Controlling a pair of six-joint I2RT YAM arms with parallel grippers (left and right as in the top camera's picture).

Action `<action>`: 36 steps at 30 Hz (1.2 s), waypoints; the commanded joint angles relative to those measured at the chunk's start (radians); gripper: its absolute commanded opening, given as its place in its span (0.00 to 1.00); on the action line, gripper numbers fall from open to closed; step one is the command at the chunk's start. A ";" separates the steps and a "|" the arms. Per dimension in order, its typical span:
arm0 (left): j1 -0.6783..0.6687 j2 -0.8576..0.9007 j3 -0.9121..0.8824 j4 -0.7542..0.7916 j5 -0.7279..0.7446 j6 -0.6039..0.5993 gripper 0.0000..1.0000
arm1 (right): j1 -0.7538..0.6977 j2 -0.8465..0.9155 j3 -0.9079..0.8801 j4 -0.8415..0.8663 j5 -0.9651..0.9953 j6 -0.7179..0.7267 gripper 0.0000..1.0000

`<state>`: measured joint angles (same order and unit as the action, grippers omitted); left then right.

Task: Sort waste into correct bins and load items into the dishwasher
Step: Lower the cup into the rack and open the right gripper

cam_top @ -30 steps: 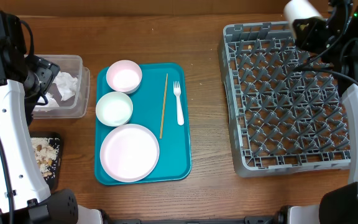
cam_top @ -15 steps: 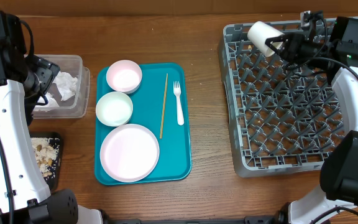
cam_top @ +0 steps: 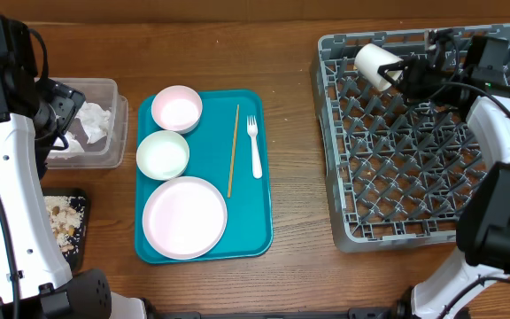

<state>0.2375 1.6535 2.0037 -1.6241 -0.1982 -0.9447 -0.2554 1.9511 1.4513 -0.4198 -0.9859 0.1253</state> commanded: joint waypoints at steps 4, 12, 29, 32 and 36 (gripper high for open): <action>0.004 0.002 0.007 0.002 -0.003 -0.021 1.00 | -0.005 0.059 -0.009 0.070 -0.003 -0.014 0.04; 0.004 0.002 0.007 0.002 -0.003 -0.021 1.00 | -0.055 0.058 -0.009 0.066 -0.003 0.032 0.04; 0.004 0.003 0.007 0.002 -0.003 -0.021 1.00 | -0.093 0.037 0.010 -0.027 -0.003 0.032 0.09; 0.004 0.003 0.007 0.002 -0.003 -0.021 1.00 | -0.093 0.017 0.010 -0.029 -0.050 0.032 0.08; 0.004 0.005 0.007 0.002 -0.003 -0.021 1.00 | -0.093 0.014 0.009 -0.052 -0.076 0.033 0.04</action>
<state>0.2375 1.6535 2.0037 -1.6241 -0.1982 -0.9447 -0.3462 1.9945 1.4471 -0.4473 -1.0431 0.1570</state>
